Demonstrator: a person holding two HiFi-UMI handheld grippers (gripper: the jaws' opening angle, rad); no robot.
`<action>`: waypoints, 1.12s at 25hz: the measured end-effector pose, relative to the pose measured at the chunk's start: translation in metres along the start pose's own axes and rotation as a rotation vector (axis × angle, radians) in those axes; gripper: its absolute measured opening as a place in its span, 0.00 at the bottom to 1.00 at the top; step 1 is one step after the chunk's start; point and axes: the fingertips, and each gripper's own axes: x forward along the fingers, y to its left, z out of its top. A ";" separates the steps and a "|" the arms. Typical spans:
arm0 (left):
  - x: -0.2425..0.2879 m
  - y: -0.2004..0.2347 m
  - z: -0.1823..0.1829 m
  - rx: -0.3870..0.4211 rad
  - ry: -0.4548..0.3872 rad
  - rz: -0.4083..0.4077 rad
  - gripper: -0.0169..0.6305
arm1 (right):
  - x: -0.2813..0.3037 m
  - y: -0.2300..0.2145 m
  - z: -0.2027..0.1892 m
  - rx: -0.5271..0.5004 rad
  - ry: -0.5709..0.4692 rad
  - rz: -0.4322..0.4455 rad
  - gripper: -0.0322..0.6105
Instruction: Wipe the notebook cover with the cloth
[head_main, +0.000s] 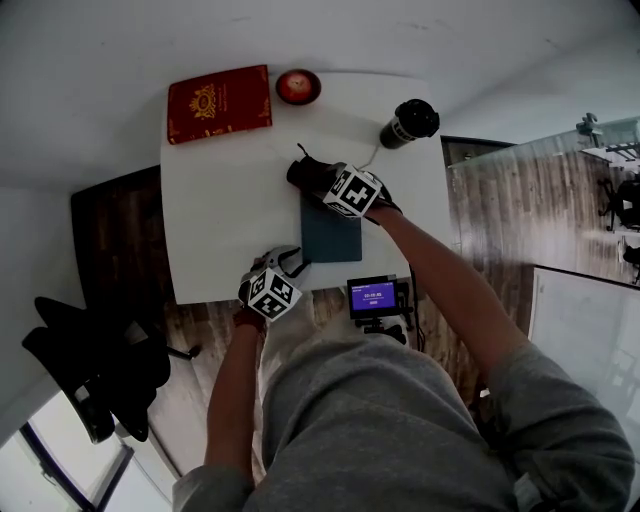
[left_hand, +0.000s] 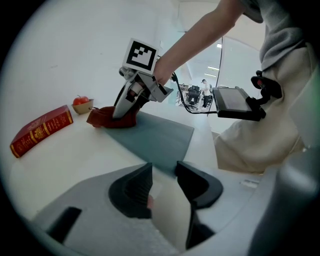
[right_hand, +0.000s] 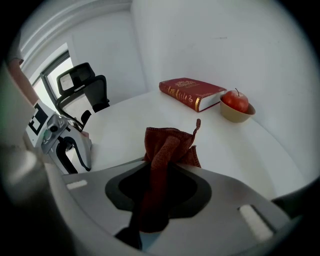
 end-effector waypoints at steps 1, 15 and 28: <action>0.000 0.000 0.000 -0.004 0.004 -0.008 0.28 | 0.000 0.001 0.000 0.000 -0.002 -0.002 0.22; 0.000 0.000 -0.001 -0.006 0.014 -0.023 0.27 | 0.001 0.023 -0.006 -0.002 0.034 0.001 0.22; 0.000 0.000 -0.001 -0.020 0.021 -0.028 0.28 | 0.000 0.052 -0.015 -0.030 0.053 0.036 0.21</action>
